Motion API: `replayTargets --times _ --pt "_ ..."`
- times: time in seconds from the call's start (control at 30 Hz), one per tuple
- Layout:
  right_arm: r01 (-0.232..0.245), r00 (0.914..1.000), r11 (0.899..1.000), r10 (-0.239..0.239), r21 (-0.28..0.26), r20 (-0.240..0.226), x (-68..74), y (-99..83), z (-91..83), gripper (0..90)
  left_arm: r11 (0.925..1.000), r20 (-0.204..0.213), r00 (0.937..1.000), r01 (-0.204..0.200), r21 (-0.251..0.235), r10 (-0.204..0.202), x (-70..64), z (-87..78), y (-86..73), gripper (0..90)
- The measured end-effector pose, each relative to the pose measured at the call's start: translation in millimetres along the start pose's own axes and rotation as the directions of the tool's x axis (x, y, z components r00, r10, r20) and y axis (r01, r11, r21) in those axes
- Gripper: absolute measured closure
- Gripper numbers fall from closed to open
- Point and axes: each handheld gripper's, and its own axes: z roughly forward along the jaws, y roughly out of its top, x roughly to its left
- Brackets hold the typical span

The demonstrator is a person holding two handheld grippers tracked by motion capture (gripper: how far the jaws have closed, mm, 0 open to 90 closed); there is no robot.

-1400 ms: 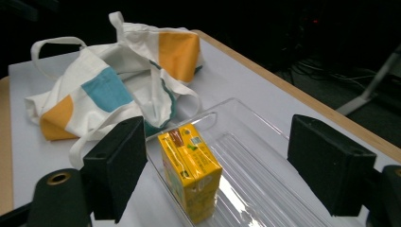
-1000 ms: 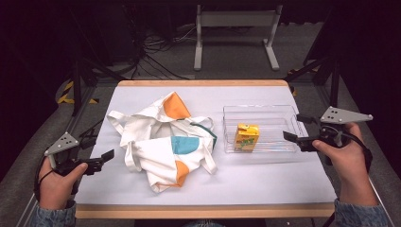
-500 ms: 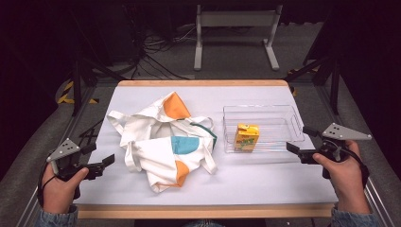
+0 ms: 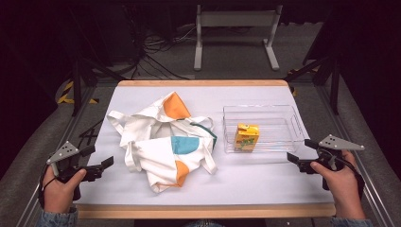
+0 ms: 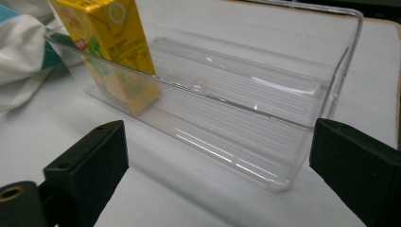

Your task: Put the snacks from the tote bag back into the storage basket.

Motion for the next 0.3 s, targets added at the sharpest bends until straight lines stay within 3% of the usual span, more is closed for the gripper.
replayTargets --times 0.1,0.3 --pt "0.008 0.9997 1.0 -0.008 0.017 0.025 -0.6 0.3 3.2 6.2 0.9998 0.002 1.0 0.007 0.02 -0.007 0.6 3.2 -1.4 7.4" --pt "0.012 0.9998 1.0 -0.012 0.025 0.018 -0.2 3.8 3.7 6.3 0.9986 -0.003 0.9995 0.03 0.043 -0.03 -0.2 6.8 -5.3 6.5"
